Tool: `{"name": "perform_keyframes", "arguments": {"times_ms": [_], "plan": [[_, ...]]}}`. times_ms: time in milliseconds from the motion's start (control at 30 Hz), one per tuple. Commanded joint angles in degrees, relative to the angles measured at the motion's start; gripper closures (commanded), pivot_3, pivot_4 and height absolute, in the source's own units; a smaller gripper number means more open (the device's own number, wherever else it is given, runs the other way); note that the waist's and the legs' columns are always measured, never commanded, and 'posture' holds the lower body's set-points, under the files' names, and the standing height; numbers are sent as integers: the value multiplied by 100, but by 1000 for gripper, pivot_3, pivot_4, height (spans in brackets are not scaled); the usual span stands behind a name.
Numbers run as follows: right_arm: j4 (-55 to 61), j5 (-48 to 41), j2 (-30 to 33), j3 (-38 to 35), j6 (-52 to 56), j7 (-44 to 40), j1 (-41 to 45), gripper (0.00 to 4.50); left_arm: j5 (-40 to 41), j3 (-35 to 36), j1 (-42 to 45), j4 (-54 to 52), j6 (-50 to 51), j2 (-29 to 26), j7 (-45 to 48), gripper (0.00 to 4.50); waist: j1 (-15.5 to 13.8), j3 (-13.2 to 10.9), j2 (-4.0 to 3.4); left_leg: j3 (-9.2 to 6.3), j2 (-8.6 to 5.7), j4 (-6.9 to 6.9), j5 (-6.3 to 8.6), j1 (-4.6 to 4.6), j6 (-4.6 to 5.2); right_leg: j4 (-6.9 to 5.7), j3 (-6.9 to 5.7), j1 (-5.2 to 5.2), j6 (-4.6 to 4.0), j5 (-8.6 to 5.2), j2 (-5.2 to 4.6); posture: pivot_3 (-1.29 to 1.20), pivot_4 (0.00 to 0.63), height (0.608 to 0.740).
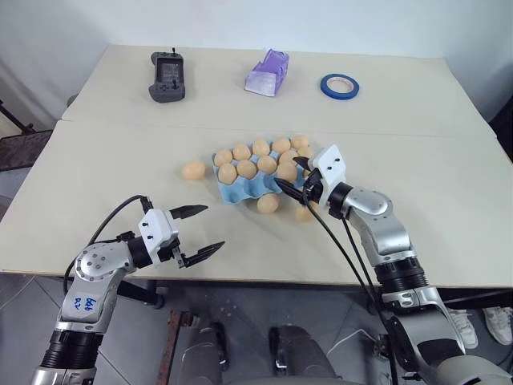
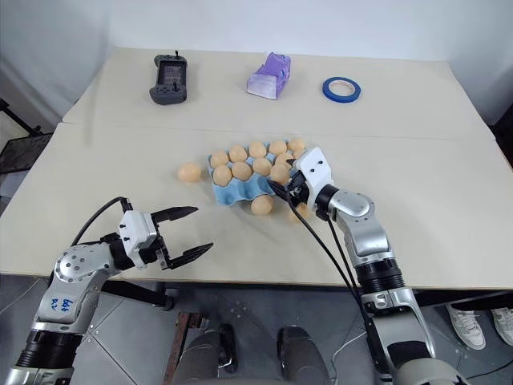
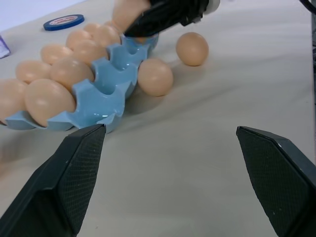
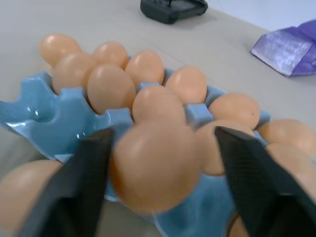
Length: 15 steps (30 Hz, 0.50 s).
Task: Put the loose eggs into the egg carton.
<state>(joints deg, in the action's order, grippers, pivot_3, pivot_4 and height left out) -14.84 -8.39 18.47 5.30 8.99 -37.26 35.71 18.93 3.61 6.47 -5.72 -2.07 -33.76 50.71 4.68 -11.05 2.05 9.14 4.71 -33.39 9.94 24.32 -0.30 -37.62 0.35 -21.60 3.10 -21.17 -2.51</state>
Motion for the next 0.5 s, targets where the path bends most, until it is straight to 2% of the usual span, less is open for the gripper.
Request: {"name": "perform_keyframes", "arguments": {"times_ms": [33,200,367,500], "plan": [[317,-110,97,-222,-2,1,56,19,35,175,-58,-210,-44,-28,-84,0,8,0,0,-1,1,0,0,0,-1,-1,-1,0,0,0,2,0,150,740],[943,-314,436,-493,180,-148,-387,19,28,123,-87,-238,-43,9,-108,0,9,0,0,-3,3,0,-1,-2,-2,-5,-1,-1,0,0,4,0,150,740],[1715,-630,877,-850,408,-340,-1240,19,17,-3,47,-114,-73,72,-32,0,-16,0,0,-4,2,7,-1,-2,-2,3,-3,2,0,0,3,0,150,740],[2620,-1165,1274,-1214,403,-857,-2219,19,49,-70,181,-33,-64,102,84,0,-32,0,0,-4,2,8,0,-2,-1,5,-2,4,0,0,4,0,150,740]]}}
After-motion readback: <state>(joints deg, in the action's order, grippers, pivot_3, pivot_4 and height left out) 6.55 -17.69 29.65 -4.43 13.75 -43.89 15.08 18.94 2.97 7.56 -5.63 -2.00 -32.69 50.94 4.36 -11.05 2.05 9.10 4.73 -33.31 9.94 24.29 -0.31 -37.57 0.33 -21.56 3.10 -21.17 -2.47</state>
